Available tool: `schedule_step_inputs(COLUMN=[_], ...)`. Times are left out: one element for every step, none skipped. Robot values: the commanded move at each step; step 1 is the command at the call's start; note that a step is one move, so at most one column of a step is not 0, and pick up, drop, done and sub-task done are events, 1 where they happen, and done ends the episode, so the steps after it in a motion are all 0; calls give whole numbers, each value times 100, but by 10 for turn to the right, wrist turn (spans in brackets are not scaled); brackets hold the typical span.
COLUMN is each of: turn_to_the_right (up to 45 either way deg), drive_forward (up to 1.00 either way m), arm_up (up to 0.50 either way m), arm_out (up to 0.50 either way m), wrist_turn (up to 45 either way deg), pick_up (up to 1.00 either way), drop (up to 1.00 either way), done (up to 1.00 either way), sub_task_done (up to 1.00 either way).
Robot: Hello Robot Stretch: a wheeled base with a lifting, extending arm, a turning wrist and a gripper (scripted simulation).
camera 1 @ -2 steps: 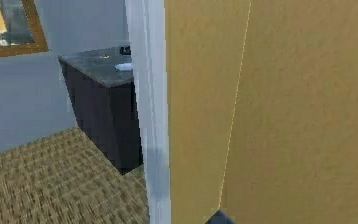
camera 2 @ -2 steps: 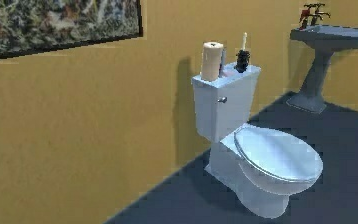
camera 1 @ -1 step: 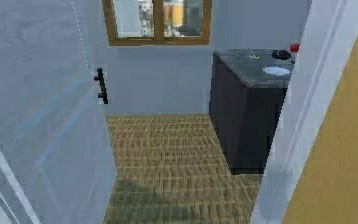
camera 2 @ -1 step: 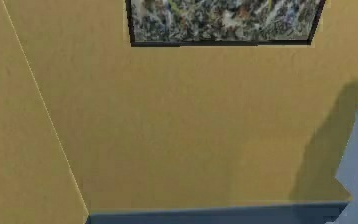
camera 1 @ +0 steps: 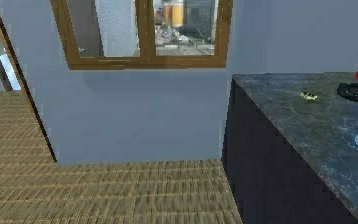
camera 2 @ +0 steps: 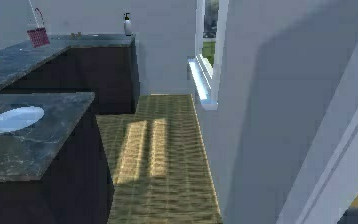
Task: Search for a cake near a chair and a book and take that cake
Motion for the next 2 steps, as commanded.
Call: schedule_step_inputs(turn_to_the_right=[-30, 0], drive_forward=[0, 65], arm_up=[0, 0], arm_out=[0, 0], wrist_turn=[0, 0], pick_up=[0, 0], drop=[0, 0], done=[0, 0], sub_task_done=[0, 0])
